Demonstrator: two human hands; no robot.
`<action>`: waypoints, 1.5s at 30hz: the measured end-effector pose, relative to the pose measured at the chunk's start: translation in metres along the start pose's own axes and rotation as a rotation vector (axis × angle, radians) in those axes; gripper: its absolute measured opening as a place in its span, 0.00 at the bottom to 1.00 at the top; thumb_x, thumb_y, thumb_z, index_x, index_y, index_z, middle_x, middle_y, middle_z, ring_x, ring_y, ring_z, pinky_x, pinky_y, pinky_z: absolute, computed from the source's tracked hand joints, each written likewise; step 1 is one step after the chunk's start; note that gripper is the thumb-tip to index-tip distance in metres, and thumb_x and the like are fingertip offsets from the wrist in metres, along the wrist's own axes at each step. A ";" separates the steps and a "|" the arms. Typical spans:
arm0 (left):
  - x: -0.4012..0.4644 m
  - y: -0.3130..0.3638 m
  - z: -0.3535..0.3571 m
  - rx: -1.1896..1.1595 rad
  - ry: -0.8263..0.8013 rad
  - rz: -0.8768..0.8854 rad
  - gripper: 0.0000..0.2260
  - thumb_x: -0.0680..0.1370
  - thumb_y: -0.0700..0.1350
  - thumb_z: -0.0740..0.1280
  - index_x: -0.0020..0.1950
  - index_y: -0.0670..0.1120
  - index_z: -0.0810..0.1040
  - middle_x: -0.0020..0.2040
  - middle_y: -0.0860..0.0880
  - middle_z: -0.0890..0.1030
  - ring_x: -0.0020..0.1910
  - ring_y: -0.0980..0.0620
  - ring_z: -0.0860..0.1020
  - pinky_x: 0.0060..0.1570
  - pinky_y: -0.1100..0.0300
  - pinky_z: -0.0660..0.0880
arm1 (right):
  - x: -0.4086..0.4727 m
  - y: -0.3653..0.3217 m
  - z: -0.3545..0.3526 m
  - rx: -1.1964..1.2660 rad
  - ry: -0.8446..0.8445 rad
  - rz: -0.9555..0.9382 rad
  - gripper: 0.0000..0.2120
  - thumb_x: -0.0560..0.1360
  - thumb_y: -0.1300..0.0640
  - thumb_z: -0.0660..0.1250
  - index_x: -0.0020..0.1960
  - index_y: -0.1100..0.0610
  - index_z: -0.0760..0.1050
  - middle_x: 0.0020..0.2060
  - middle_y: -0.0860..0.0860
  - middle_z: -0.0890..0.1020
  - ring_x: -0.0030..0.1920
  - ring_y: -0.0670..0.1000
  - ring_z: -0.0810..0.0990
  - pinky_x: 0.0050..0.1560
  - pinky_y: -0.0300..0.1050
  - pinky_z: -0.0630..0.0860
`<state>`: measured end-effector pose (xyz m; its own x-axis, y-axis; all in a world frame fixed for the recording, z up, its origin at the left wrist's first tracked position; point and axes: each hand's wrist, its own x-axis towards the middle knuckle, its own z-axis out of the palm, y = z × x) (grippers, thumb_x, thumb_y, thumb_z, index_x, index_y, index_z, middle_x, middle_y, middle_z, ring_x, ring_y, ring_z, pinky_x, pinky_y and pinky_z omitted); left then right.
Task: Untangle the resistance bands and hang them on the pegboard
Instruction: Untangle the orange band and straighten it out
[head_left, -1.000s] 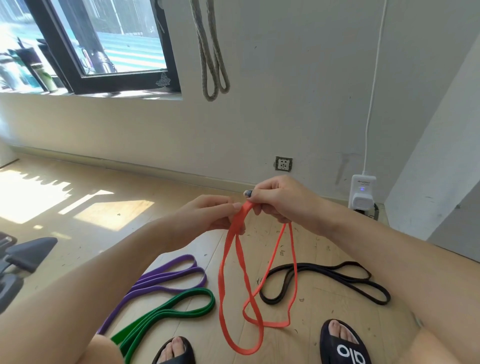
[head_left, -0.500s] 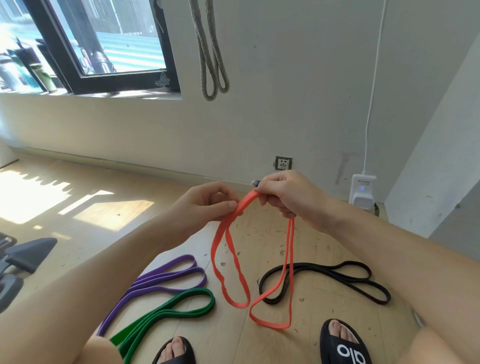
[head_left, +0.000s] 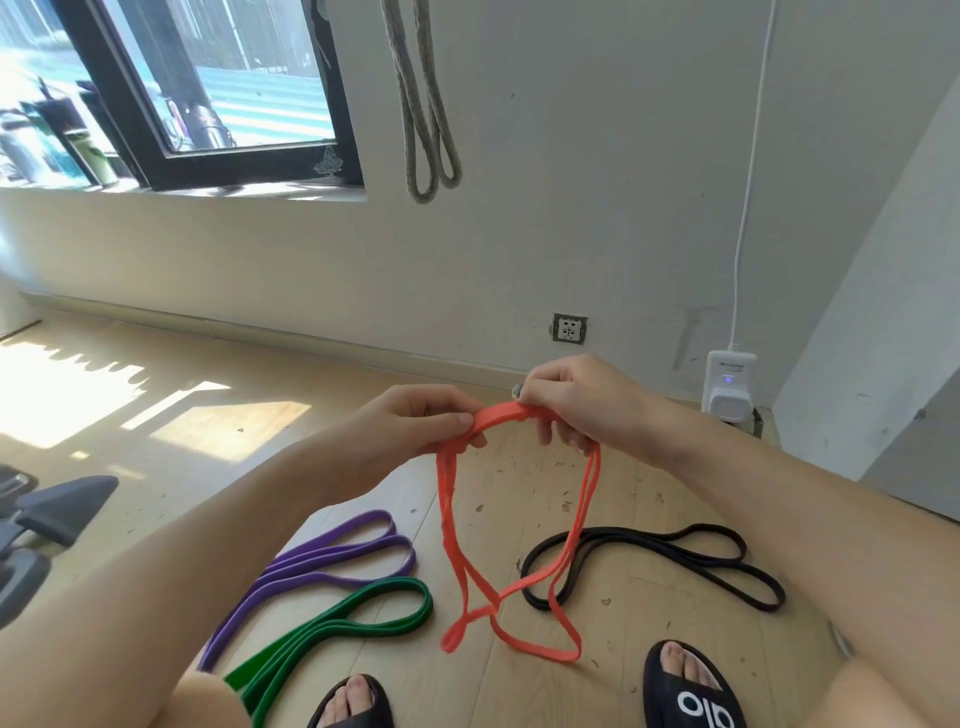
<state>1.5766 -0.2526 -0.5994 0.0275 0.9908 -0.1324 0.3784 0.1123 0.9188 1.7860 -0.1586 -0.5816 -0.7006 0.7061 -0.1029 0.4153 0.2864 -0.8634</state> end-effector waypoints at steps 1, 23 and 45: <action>0.000 0.000 0.001 0.017 0.006 -0.004 0.10 0.84 0.41 0.63 0.56 0.46 0.85 0.48 0.48 0.85 0.52 0.48 0.81 0.58 0.56 0.79 | -0.001 0.000 0.002 -0.024 -0.038 -0.001 0.17 0.83 0.49 0.63 0.42 0.58 0.81 0.31 0.51 0.81 0.26 0.48 0.71 0.27 0.41 0.69; 0.001 0.005 0.002 -0.008 -0.020 0.061 0.06 0.84 0.41 0.62 0.55 0.39 0.77 0.48 0.45 0.83 0.49 0.49 0.82 0.58 0.55 0.79 | -0.007 -0.007 0.003 -0.033 -0.073 0.008 0.22 0.84 0.43 0.61 0.48 0.59 0.83 0.28 0.49 0.78 0.24 0.47 0.68 0.25 0.39 0.65; 0.000 0.010 0.006 -0.102 -0.070 -0.012 0.04 0.83 0.40 0.63 0.48 0.41 0.74 0.49 0.41 0.84 0.45 0.52 0.82 0.47 0.64 0.79 | -0.004 -0.010 0.006 0.003 -0.086 -0.029 0.16 0.81 0.48 0.67 0.43 0.58 0.83 0.26 0.44 0.71 0.25 0.44 0.64 0.26 0.38 0.61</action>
<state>1.5856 -0.2519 -0.5924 0.0892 0.9820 -0.1663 0.2827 0.1351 0.9496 1.7808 -0.1679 -0.5761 -0.7596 0.6393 -0.1197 0.3927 0.3040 -0.8680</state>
